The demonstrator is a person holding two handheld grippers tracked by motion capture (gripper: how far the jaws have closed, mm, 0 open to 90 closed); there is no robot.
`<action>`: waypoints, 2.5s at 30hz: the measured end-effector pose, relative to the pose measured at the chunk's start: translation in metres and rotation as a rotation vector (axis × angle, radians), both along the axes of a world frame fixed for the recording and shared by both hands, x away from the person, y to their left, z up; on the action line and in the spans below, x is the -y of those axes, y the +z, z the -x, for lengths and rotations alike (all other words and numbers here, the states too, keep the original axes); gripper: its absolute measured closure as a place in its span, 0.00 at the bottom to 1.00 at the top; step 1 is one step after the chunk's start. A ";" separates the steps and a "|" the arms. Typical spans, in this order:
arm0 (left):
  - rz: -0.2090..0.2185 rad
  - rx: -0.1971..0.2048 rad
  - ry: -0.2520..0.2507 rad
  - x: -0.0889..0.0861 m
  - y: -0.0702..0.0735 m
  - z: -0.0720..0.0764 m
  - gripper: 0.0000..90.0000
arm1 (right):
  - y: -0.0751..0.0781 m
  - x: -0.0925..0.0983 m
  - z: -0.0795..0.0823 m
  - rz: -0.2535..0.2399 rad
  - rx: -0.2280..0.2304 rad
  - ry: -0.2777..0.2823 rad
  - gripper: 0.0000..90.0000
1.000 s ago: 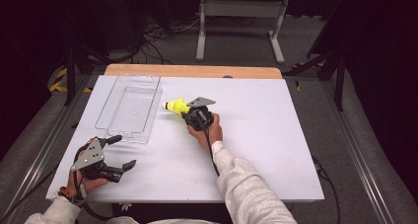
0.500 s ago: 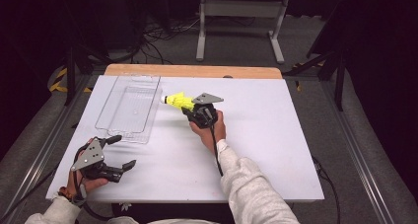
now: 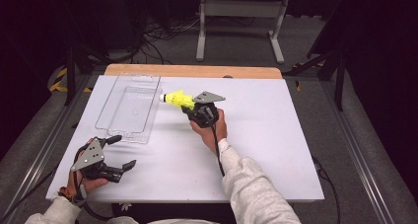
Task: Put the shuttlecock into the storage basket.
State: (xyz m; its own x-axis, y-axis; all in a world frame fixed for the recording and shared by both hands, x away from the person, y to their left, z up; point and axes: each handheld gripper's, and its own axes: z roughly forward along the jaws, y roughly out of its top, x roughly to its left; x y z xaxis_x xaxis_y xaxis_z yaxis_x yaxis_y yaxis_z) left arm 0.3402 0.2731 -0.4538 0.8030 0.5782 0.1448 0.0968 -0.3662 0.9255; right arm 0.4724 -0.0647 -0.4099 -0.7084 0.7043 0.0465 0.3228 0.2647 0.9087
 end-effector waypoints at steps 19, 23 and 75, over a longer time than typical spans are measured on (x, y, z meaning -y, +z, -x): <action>0.000 0.001 0.000 0.000 0.000 0.000 0.06 | 0.011 -0.009 0.007 0.016 0.033 0.037 0.96; 0.003 0.003 0.000 -0.001 0.001 0.001 0.06 | 0.012 -0.012 0.008 0.024 0.042 0.051 0.96; 0.017 0.008 0.004 -0.006 0.002 0.006 0.06 | 0.027 -0.097 0.011 0.075 0.052 0.241 0.97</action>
